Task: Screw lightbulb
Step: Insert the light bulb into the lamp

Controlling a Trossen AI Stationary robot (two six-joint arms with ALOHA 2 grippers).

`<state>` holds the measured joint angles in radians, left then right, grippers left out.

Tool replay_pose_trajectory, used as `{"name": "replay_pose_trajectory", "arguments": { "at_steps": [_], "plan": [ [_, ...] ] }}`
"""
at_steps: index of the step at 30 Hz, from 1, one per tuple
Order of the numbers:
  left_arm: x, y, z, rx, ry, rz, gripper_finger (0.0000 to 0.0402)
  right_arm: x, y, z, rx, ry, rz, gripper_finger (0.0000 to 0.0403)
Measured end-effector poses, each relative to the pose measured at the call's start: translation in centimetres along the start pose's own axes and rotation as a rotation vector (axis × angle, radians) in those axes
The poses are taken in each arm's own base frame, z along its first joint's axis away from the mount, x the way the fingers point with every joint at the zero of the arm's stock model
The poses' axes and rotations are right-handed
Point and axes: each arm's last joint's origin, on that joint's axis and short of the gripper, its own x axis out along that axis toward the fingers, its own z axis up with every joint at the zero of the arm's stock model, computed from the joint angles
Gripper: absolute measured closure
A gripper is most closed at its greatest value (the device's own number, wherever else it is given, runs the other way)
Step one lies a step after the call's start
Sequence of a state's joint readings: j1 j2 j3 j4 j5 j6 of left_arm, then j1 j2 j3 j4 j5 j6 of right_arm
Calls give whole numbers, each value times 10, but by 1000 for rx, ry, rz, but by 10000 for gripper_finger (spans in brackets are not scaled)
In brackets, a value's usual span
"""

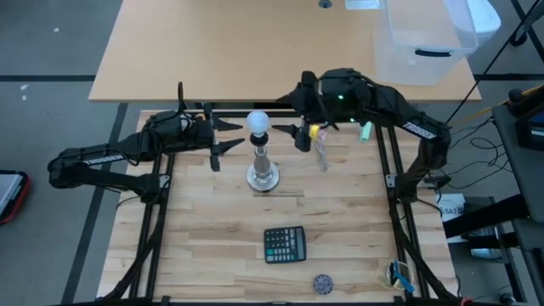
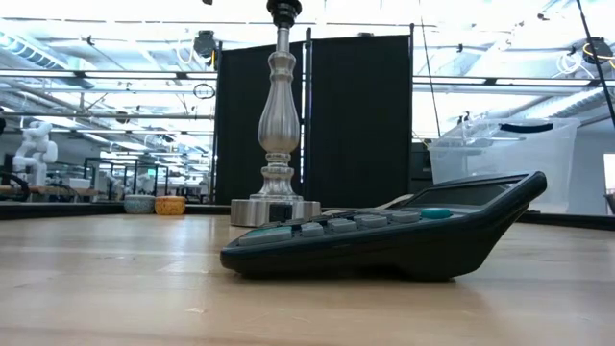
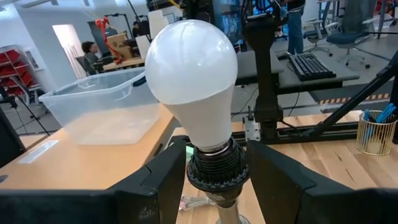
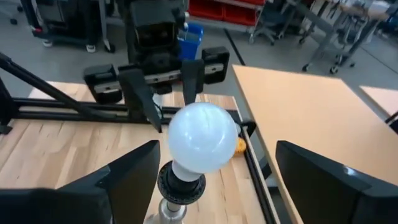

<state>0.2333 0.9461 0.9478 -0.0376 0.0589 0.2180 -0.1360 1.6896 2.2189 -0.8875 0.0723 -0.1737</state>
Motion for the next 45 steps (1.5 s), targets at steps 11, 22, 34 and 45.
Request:
{"name": "replay_pose_trajectory", "arguments": {
  "at_steps": [11,22,34,45],
  "plan": [
    [0,1,0,27,5,24,226,0,-2,15,-82,-74,-53,89],
    [0,3,5,80,-36,93,226,-2,-9,15,-157,-39,-208,89],
    [-10,13,45,-221,-312,182,227,-10,-14,13,189,-69,-122,94],
    [-23,6,69,-155,-14,122,373,-11,-8,7,61,10,-67,333]
  ]
}}
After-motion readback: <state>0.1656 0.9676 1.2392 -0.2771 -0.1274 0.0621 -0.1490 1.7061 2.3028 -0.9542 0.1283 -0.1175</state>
